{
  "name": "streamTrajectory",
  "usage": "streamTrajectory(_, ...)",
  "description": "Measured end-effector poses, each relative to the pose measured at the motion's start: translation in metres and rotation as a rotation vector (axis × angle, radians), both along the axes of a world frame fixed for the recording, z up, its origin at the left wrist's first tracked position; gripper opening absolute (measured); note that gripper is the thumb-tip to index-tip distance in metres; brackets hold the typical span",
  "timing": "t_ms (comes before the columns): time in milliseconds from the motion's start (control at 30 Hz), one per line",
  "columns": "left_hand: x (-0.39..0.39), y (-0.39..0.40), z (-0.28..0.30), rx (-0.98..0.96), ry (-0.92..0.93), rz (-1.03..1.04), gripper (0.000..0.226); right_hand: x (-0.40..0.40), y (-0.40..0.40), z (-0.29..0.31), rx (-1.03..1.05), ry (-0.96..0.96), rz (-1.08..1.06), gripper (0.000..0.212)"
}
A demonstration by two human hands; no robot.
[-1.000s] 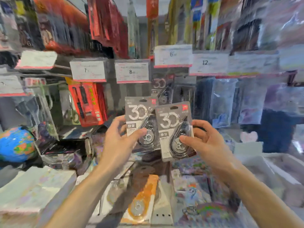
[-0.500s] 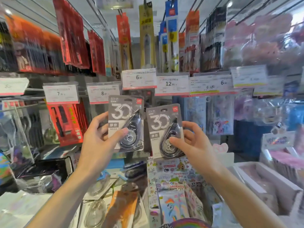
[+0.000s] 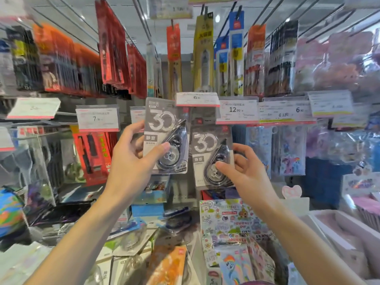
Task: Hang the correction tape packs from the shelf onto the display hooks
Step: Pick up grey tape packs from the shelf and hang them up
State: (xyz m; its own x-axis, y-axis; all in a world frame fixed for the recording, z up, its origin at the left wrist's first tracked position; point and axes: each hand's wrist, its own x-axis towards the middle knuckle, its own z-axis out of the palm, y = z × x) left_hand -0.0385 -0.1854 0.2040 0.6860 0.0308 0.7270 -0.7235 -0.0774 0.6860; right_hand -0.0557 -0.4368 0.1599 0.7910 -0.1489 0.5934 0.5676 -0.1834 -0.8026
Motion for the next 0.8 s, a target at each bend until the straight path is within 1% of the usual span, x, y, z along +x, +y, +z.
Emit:
streamTrajectory(67, 0.002, 0.003, 0.004, 0.002, -0.006, 0.001, 0.058, 0.005, 0.007, 0.005, -0.005, -0.019, 0.003, 0.051)
streamTrajectory(133, 0.004, 0.006, 0.007, 0.004, -0.011, 0.006, 0.062, 0.008, 0.014, 0.01, -0.02, -0.031, 0.007, 0.045)
streamTrajectory(233, 0.006, 0.008, 0.008, 0.011, -0.009, 0.014, 0.061, 0.009, 0.024, 0.016, -0.043, -0.046, -0.012, 0.042)
streamTrajectory(367, 0.007, 0.011, 0.008, 0.02, -0.017, 0.008, 0.061, 0.01, 0.028, 0.02, -0.004, -0.093, -0.035, 0.044)
streamTrajectory(500, 0.01, 0.012, 0.006, 0.031, -0.014, -0.001, 0.06, 0.011, 0.027, 0.025, 0.013, -0.087, -0.04, 0.042)
streamTrajectory(567, 0.011, 0.011, 0.004, 0.029, -0.002, -0.008, 0.063, 0.012, 0.027, 0.026, 0.013, -0.088, -0.038, 0.043)
streamTrajectory(700, 0.013, 0.013, 0.003, 0.019, 0.009, -0.01, 0.067, 0.013, 0.031, 0.027, -0.006, -0.096, -0.032, 0.057)
streamTrajectory(767, 0.013, 0.015, 0.003, 0.018, 0.008, -0.011, 0.066, 0.013, 0.032, 0.027, -0.005, -0.092, -0.023, 0.055)
streamTrajectory(800, 0.012, 0.016, 0.003, 0.019, 0.008, -0.011, 0.066, 0.013, 0.032, 0.027, -0.009, -0.09, -0.021, 0.05)
